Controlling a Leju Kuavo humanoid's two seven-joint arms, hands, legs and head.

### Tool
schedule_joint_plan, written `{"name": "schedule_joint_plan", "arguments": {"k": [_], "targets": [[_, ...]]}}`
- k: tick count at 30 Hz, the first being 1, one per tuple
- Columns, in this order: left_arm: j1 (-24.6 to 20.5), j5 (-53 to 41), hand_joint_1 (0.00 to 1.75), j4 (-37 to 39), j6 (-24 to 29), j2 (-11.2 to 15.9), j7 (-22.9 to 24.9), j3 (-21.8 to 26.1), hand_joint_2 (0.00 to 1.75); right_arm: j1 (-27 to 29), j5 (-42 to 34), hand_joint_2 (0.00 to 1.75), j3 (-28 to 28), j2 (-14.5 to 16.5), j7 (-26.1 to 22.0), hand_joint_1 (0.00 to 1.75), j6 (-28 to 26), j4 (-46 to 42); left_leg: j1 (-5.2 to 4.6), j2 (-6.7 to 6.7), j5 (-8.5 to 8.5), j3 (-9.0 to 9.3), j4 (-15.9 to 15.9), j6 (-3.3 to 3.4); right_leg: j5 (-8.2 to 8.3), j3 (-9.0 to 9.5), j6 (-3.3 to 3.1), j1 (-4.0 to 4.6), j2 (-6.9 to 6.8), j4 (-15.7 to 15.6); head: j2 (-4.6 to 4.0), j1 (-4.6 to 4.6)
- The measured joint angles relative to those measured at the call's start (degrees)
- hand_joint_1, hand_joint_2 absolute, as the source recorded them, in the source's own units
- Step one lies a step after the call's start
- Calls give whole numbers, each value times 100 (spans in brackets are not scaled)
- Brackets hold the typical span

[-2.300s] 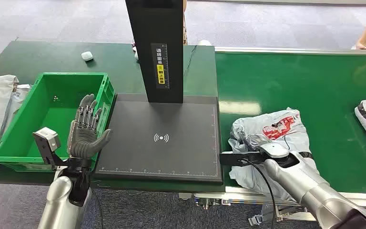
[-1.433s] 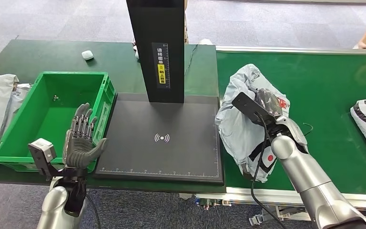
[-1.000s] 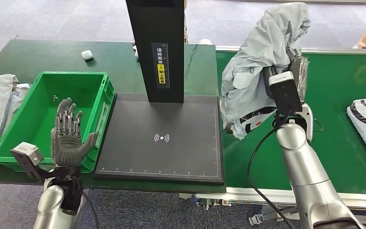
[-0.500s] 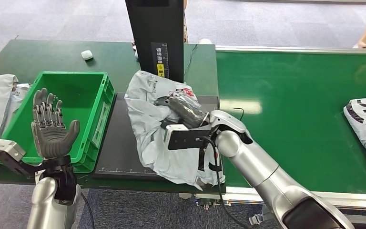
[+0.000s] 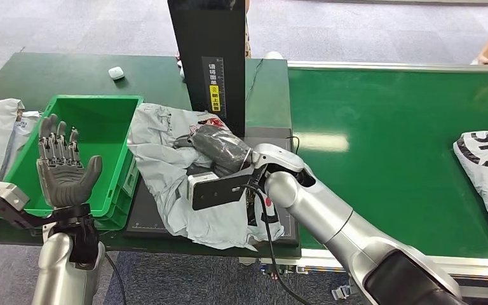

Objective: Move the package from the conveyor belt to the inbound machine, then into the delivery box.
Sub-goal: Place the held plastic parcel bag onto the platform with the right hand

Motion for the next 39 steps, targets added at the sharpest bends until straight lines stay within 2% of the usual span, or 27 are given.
{"name": "schedule_joint_plan", "arguments": {"k": [5,10,14,19,20,23,24,27,29,31,39], "targets": [[0,-47,0,0,51,0,19,26,175,-175,-88,175,457,78,260,175,892,340,0,0,0,0,0,0,0,0,0,3,0,0,0,0],[0,-85,0,0,71,0,42,32,175,-249,-54,175,677,111,406,175,1083,511,0,0,0,0,0,0,0,0,0,4,0,0,0,0],[20,-216,0,0,322,-21,345,31,175,-635,1156,175,1933,137,2259,175,1491,1743,0,-9,2,6,2,3,0,8,0,-2,-12,-2,0,1],[-4,-241,0,0,394,-52,408,-17,175,-838,1288,175,2373,99,2332,175,1448,2198,0,-2,0,27,3,6,1,26,3,-7,-6,-7,0,-1],[-8,-240,0,0,399,-55,410,-26,175,-864,1290,175,2418,89,2361,137,1452,2226,0,-3,0,31,3,7,0,30,4,-7,-7,-8,0,0],[-11,-234,0,0,424,-57,417,-53,175,-911,1311,175,2491,52,2479,6,1313,2263,0,-4,0,37,3,8,2,39,6,-7,-8,-8,0,1],[-10,-229,0,0,433,-57,420,-62,175,-913,1319,175,2499,45,2523,0,1142,2271,0,-4,1,38,3,8,3,40,7,-7,-7,-8,0,0],[5,-216,0,-3,450,-57,413,-89,175,-837,1257,175,2405,31,2551,0,229,2284,0,-3,4,37,3,12,9,40,11,-7,-6,-8,0,0],[36,-223,0,-13,450,-56,384,-97,175,-724,1104,175,2180,8,2392,0,-466,2271,0,-3,7,35,5,12,14,39,11,-7,-6,-8,0,1],[63,-238,0,-25,450,-55,363,-103,175,-620,988,175,1901,-20,2225,0,-889,2231,0,-2,8,34,6,11,16,37,9,-7,-3,-8,0,0],[81,-247,0,-48,450,-55,351,-125,175,-422,941,175,1390,-83,2052,0,-1089,2091,0,-1,4,23,6,6,12,24,6,0,-1,-8,0,-1]]}}
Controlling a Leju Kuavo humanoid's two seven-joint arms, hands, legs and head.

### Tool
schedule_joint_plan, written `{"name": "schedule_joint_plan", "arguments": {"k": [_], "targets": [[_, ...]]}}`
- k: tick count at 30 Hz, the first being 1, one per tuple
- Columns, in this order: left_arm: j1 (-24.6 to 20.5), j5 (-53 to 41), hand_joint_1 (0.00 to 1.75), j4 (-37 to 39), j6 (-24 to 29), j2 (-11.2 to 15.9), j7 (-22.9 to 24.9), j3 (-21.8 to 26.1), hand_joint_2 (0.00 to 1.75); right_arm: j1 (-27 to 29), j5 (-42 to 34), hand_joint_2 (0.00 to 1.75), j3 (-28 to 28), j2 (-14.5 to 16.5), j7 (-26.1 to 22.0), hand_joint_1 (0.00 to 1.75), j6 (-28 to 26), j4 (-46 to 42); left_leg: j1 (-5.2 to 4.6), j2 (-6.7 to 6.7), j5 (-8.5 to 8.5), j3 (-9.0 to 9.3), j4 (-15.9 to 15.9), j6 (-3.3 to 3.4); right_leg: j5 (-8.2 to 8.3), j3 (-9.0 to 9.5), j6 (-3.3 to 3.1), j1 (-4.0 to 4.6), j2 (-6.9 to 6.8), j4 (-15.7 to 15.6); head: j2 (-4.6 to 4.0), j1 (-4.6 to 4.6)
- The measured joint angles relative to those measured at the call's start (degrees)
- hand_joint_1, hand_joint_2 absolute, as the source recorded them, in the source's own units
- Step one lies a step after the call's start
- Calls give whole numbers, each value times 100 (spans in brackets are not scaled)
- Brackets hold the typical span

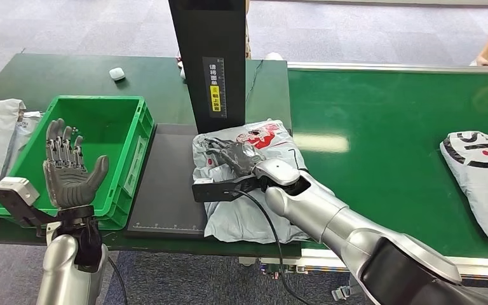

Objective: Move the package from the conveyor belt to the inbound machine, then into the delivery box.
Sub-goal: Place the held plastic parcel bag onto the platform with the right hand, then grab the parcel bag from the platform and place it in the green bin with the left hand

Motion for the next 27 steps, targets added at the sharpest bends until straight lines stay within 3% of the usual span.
{"name": "schedule_joint_plan", "arguments": {"k": [7,11,16,27], "targets": [[-16,-1,0,2,27,0,-189,-12,175,313,-477,175,-750,-68,-1115,0,-1005,-509,0,1,0,-7,0,0,-1,-6,-2,0,0,0,0,1],[-18,-16,0,2,10,8,-290,-24,175,483,-889,175,-1262,-82,-1524,0,-1054,-814,0,0,0,-7,0,0,-1,-6,-2,0,0,0,0,0],[34,-129,0,1,-161,40,-466,-120,175,861,-1930,175,-1934,-82,-2270,0,-862,-1259,0,-1,-1,-11,0,0,-2,-8,-1,-1,-2,0,0,1],[131,-229,0,-30,-367,62,-513,-233,175,1266,-2789,175,-2841,-93,-2507,0,-605,-1941,0,0,-2,-13,0,0,-2,-12,-2,0,-1,0,0,0]]}}
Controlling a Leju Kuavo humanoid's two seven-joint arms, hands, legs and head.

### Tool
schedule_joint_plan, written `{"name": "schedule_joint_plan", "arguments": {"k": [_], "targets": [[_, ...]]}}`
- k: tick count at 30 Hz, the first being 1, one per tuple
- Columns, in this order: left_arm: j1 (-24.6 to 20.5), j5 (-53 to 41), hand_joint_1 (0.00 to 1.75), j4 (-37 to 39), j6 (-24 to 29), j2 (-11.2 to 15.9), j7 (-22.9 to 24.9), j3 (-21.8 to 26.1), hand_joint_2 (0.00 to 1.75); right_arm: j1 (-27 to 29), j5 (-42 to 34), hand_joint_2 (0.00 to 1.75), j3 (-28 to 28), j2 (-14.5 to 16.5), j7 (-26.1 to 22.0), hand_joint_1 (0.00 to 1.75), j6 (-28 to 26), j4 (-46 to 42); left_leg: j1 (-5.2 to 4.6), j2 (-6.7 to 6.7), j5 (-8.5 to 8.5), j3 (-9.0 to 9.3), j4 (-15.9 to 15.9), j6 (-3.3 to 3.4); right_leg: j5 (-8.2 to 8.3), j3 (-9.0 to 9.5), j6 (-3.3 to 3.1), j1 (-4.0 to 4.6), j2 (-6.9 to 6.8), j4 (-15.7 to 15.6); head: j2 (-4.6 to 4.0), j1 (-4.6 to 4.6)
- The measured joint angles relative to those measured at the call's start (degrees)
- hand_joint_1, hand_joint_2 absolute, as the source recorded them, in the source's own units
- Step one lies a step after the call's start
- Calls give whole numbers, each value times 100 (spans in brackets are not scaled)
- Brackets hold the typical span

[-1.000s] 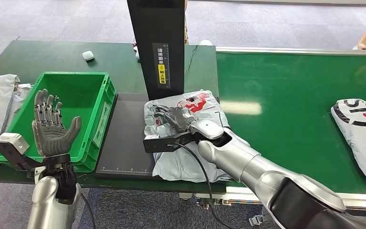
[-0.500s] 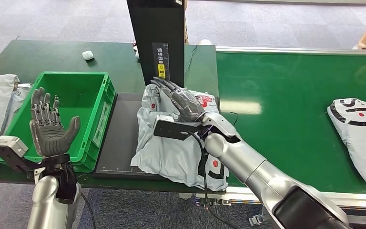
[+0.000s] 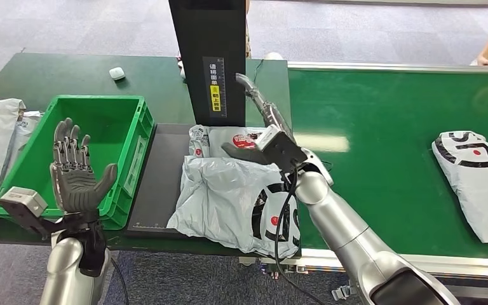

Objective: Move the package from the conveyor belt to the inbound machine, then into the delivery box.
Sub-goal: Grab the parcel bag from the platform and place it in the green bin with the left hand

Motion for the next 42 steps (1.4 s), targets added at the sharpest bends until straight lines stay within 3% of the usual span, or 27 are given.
{"name": "schedule_joint_plan", "arguments": {"k": [5,13,18,23,31,37,42], "targets": [[54,-470,0,-122,-299,45,-11,-231,175,159,-238,175,-503,-34,217,0,250,-278,0,0,-1,-1,0,1,-1,-1,1,-3,0,0,0,1],[8,-851,0,-127,-279,75,-1,-491,175,435,-22,175,-976,-88,227,0,115,-635,-1,0,-1,-1,0,2,-1,-3,1,-2,0,0,0,0],[-160,-2594,0,-71,183,143,172,-981,175,671,-441,175,-1404,-99,161,0,-198,-1118,-1,-7,-1,-5,2,2,-2,-7,2,-3,-9,0,0,0],[-961,-4333,0,514,127,128,782,-2194,175,1037,-663,175,-1950,-85,400,0,-85,-1592,-2,-8,-1,-7,3,4,1,-7,7,-11,-9,-1,0,2],[-2520,-5262,0,2423,-888,-393,1302,-3939,175,1640,-138,175,-2500,256,512,0,134,-1757,-11,-5,-1,-7,4,5,2,-8,8,-10,-3,-1,0,1],[-3265,-5329,0,3772,-1678,-857,1550,-4702,175,1721,42,175,-2760,507,530,0,200,-1729,-10,-4,-1,-7,-1,4,1,-10,6,-7,-1,0,0,1],[-3558,-5293,0,4566,-2455,-1041,1888,-5053,175,1595,67,175,-2906,634,561,0,204,-1606,-10,-3,0,-6,-4,4,1,-9,6,-7,0,1,0,1]]}}
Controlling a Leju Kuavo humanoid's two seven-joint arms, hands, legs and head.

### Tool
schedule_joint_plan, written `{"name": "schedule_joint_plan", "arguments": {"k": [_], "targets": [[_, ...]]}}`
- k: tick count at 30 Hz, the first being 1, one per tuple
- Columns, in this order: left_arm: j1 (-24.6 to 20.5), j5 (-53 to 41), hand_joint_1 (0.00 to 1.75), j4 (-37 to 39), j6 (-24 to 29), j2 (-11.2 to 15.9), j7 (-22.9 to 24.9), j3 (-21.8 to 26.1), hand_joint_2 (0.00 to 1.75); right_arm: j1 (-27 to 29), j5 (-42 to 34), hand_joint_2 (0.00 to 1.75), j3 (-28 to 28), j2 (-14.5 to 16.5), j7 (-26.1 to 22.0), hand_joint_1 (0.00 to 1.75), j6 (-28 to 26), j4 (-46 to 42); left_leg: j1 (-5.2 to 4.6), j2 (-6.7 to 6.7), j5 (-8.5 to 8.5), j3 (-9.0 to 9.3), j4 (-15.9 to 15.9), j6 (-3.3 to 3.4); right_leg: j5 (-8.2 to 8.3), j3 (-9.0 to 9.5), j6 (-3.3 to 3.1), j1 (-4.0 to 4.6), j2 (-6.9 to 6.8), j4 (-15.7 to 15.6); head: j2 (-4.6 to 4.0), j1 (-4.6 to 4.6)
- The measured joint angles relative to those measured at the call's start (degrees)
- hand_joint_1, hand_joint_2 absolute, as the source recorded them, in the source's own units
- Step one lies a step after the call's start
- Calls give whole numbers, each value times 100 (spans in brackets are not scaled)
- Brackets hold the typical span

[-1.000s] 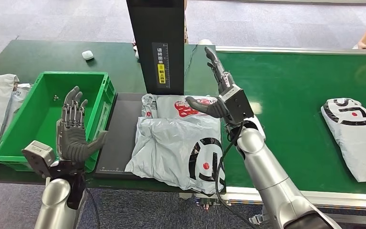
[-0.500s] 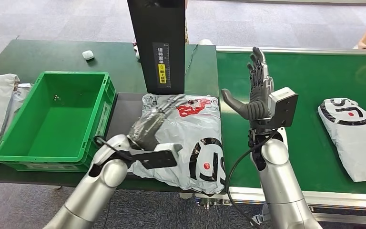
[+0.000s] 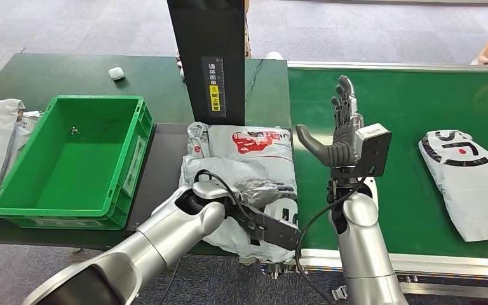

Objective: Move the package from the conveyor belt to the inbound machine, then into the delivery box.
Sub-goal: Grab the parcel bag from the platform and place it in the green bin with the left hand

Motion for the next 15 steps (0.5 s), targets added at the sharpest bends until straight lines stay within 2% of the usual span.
{"name": "schedule_joint_plan", "arguments": {"k": [4,15], "targets": [[-58,-63,174,345,-76,-17,130,-209,175,-80,18,175,-68,52,7,0,23,92,0,1,0,0,0,0,0,2,0,0,-1,0,0,0],[-278,-95,175,652,315,-20,530,-343,175,-107,30,175,-196,82,-9,0,-5,186,0,1,1,10,0,0,1,12,0,0,-1,1,0,0]]}}
